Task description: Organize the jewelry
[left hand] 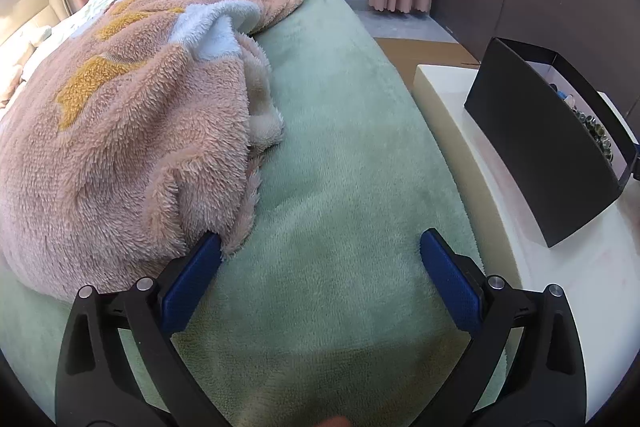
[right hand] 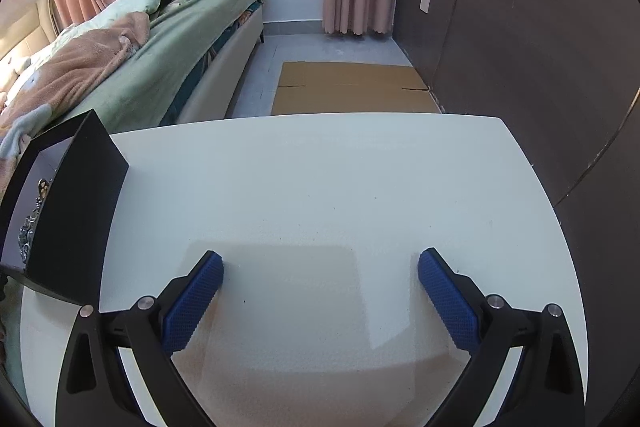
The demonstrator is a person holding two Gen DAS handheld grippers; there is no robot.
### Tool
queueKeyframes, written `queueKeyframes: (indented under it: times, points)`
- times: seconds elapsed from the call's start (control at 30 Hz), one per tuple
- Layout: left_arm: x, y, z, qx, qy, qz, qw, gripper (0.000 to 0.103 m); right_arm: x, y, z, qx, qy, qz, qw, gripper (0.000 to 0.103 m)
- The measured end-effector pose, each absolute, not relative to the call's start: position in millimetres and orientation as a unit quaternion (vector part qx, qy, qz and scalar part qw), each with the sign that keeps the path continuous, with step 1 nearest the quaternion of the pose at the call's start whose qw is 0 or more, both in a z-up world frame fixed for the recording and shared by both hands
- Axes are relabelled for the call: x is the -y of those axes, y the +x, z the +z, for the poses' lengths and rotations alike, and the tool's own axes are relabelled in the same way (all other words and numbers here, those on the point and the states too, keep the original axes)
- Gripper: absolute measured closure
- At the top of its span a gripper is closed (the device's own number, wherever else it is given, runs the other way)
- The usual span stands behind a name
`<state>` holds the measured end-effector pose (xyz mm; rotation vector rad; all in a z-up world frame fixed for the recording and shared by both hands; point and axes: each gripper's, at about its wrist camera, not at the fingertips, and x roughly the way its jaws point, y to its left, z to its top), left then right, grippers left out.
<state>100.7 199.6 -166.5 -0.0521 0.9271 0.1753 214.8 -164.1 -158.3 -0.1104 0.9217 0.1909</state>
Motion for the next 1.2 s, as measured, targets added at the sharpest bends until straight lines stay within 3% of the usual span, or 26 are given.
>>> queueKeyframes:
  times: [1.2]
  points:
    - [-201.9, 105.8, -171.9, -0.449, -0.024, 0.088, 0.889, 0.004, 164.7, 213.0, -158.8, -0.443, -0.052, 0.09, 0.891, 0.007]
